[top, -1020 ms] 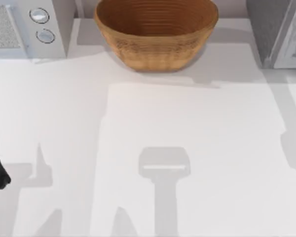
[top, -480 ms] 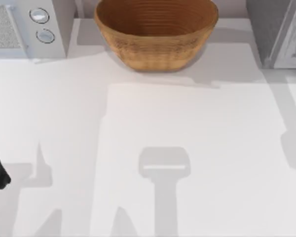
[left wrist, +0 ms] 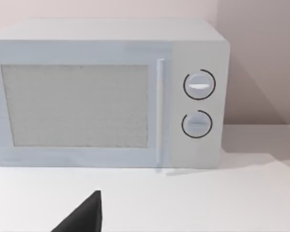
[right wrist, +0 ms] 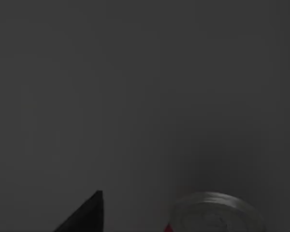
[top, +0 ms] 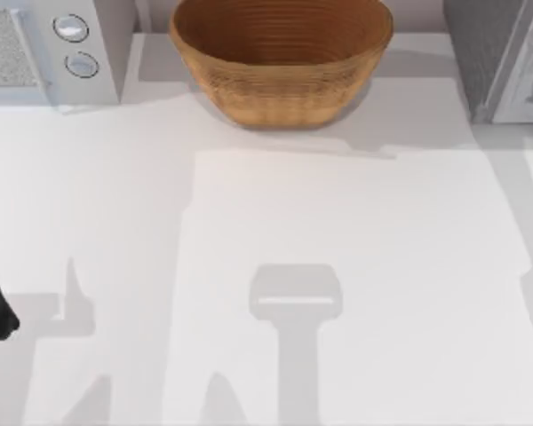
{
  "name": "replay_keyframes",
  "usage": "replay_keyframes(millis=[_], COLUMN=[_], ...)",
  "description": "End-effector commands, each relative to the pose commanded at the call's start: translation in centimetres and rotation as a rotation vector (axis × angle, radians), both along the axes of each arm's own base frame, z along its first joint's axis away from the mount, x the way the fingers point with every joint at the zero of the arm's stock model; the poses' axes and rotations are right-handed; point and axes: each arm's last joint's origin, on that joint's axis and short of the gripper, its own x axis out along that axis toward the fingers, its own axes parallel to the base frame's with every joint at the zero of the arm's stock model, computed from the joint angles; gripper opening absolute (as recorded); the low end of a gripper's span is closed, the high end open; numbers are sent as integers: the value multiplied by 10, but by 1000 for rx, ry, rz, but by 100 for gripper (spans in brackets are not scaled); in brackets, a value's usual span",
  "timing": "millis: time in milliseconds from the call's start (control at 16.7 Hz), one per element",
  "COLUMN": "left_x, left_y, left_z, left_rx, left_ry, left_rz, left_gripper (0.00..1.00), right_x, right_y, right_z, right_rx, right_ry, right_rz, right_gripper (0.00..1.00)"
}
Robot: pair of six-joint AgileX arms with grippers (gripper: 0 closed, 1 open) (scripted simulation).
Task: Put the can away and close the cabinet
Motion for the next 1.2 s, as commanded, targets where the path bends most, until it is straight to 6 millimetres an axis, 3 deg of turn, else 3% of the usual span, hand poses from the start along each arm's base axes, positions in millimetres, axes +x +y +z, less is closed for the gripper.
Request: replay_keyframes(millis=[240,420,540,840,1020,1200], left_x=[0,0,0,0,0,0], left_y=[0,0,0,0,0,0], left_z=[0,0,0,0,0,0], left_rx=[0,0,0,0,0,0], left_ry=[0,0,0,0,0,0], left_rz=[0,0,0,0,0,0], left_gripper=[100,100,100,100,100,100], right_x=[-77,-133,-164,-218,-234,-240], right_y=[-11,-19,-23,-32,-34,-36], right_z=[5,-30,-76,-224,-302,-359], right_rx=[-21,-36,-41,-32,-17,0], right_ry=[-71,-72,-42,53,76,88], right_rz=[17,23,24,15,2,-11], right_gripper=[100,100,100,100,100,100])
